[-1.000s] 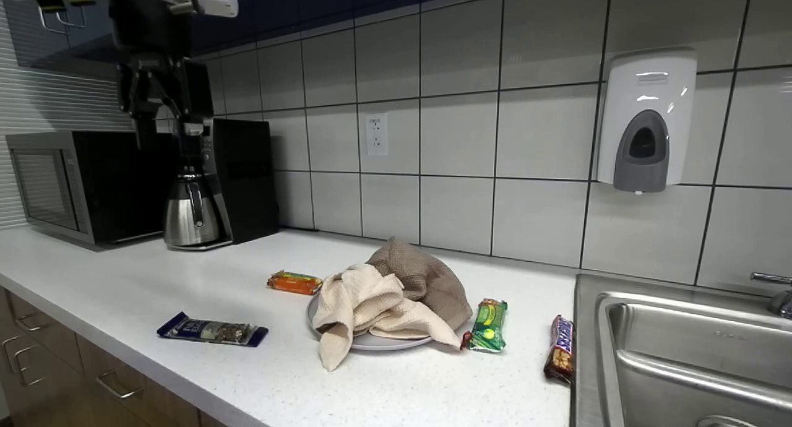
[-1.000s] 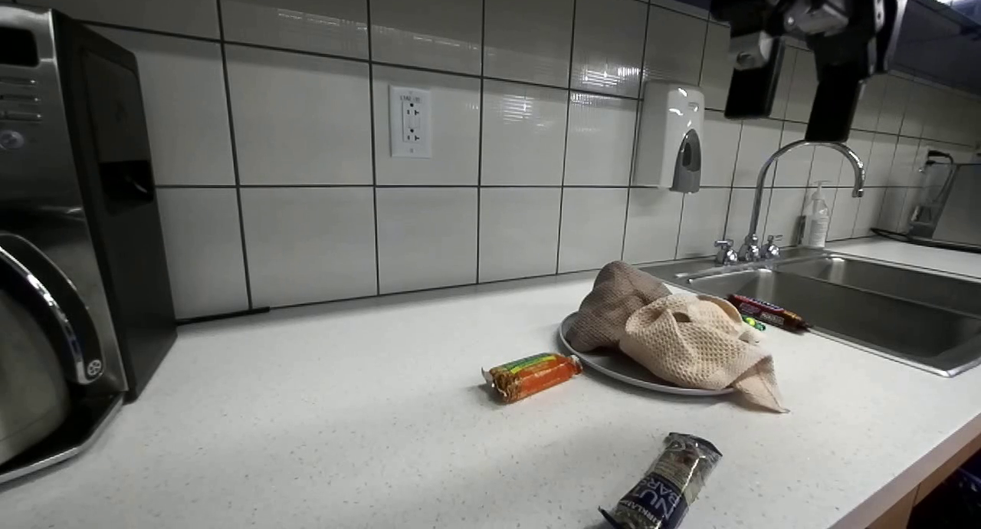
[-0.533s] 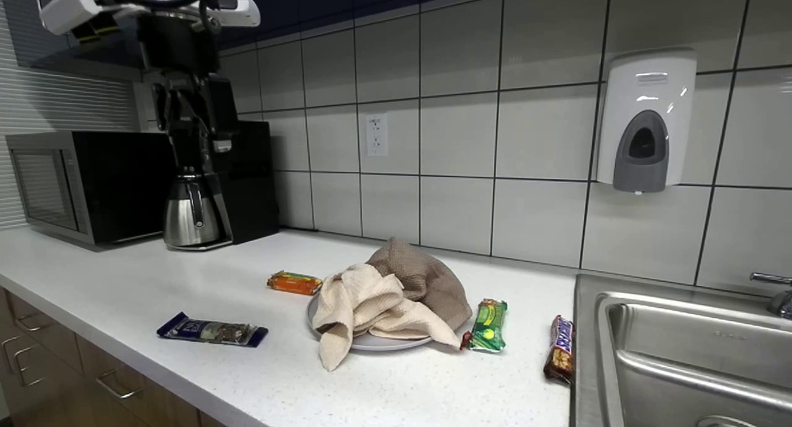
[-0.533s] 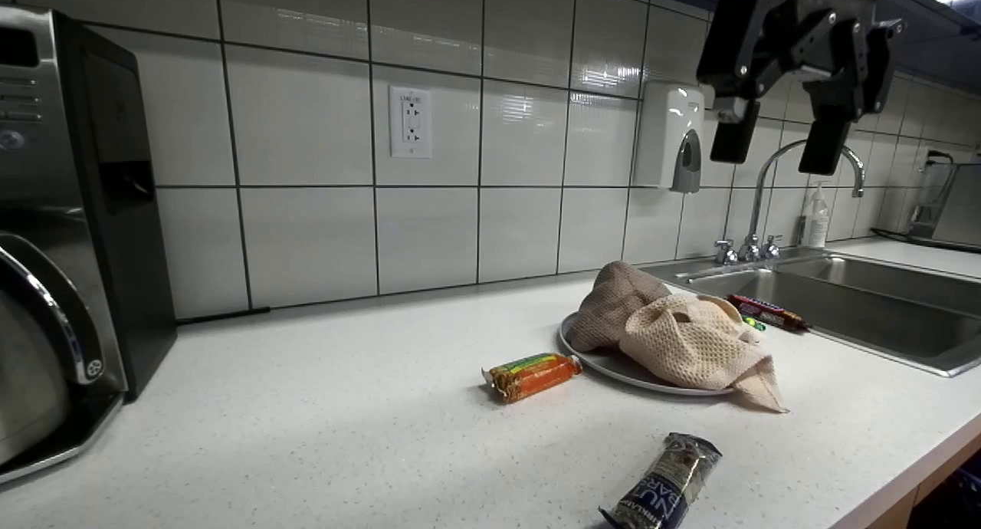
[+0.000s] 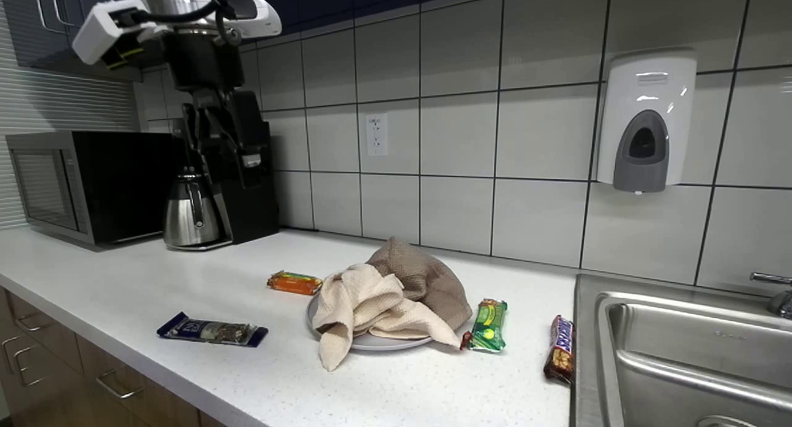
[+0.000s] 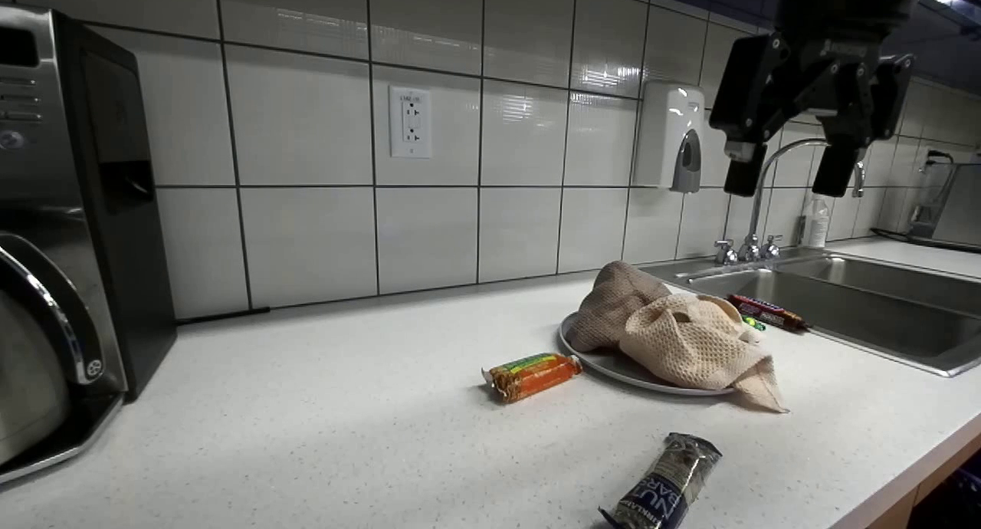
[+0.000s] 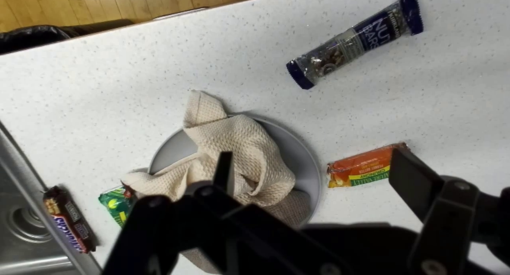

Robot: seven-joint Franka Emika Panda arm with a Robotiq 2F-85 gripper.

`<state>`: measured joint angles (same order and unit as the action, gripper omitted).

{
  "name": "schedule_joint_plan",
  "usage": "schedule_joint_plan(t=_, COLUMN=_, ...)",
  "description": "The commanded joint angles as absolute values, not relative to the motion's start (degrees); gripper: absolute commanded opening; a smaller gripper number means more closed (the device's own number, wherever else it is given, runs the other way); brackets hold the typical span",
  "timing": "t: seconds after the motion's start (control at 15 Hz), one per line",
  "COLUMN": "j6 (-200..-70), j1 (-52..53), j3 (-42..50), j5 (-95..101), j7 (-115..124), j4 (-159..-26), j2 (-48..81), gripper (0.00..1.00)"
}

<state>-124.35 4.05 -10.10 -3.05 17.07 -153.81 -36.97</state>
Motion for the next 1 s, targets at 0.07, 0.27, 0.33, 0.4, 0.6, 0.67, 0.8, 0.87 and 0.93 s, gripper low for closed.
schedule_joint_plan(t=0.07, j6=-128.06, j1=1.36, j3=-10.84, j5=0.1, j7=19.27, j4=-156.58, j2=-37.26, gripper=1.0)
schedule_joint_plan(t=0.27, j6=-130.29, j1=0.25, j3=-10.24, j5=1.22, j7=18.7, j4=-157.29, j2=-36.14, gripper=1.0)
schedule_joint_plan(t=0.33, j6=-131.33, j1=-0.09, j3=-10.06, j5=1.7, j7=18.51, j4=-157.6, j2=-35.73, gripper=1.0)
schedule_joint_plan(t=0.4, j6=-132.28, j1=-0.41, j3=-9.86, j5=2.21, j7=18.22, j4=-157.85, j2=-35.34, gripper=1.0)
schedule_joint_plan(t=0.6, j6=-135.98, j1=-1.11, j3=-9.28, j5=3.62, j7=17.28, j4=-158.77, j2=-33.75, gripper=1.0)
schedule_joint_plan(t=0.67, j6=-137.29, j1=-1.28, j3=-9.06, j5=4.11, j7=17.0, j4=-158.99, j2=-33.02, gripper=1.0)
schedule_joint_plan(t=0.8, j6=-139.89, j1=-1.64, j3=-8.69, j5=4.75, j7=16.71, j4=-159.42, j2=-31.49, gripper=1.0)
schedule_joint_plan(t=0.87, j6=-141.24, j1=-1.87, j3=-8.61, j5=5.1, j7=16.7, j4=-159.66, j2=-30.72, gripper=1.0)
schedule_joint_plan(t=0.93, j6=-142.28, j1=-2.2, j3=-8.53, j5=5.58, j7=16.59, j4=-158.89, j2=-29.09, gripper=1.0)
